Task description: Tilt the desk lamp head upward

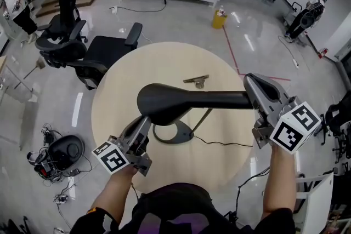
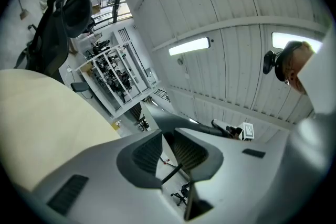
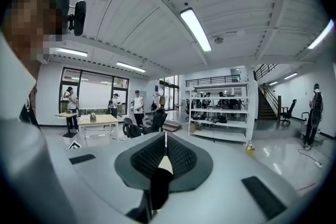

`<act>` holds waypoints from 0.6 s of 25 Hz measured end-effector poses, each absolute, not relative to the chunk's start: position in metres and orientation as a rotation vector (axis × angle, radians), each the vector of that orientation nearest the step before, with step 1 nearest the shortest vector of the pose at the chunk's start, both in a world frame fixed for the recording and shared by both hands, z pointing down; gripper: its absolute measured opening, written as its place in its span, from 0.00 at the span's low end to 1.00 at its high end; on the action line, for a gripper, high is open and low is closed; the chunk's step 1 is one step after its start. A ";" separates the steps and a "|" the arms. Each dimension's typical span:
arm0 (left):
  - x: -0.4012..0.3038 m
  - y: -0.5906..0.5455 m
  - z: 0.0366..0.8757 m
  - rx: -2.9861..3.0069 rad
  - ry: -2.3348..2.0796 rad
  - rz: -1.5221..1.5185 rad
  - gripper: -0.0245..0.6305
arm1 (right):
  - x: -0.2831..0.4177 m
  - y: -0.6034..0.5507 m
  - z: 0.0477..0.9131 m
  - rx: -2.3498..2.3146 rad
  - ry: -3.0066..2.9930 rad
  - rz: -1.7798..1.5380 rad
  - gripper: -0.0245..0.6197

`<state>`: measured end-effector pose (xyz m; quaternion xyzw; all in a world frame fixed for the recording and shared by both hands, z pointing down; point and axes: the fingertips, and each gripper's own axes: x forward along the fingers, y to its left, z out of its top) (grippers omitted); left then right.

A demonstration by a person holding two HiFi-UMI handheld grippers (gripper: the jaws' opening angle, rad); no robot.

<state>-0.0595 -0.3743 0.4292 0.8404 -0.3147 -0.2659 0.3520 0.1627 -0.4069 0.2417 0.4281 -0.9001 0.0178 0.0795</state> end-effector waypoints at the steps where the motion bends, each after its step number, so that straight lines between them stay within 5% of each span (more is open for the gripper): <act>1: -0.062 -0.375 0.424 2.181 -0.820 -0.695 0.22 | 0.165 -0.406 0.243 1.291 -2.701 0.061 0.06; 15: -0.075 -0.377 0.345 2.358 -0.913 -0.704 0.19 | 0.201 -0.392 0.273 1.401 -2.737 0.202 0.06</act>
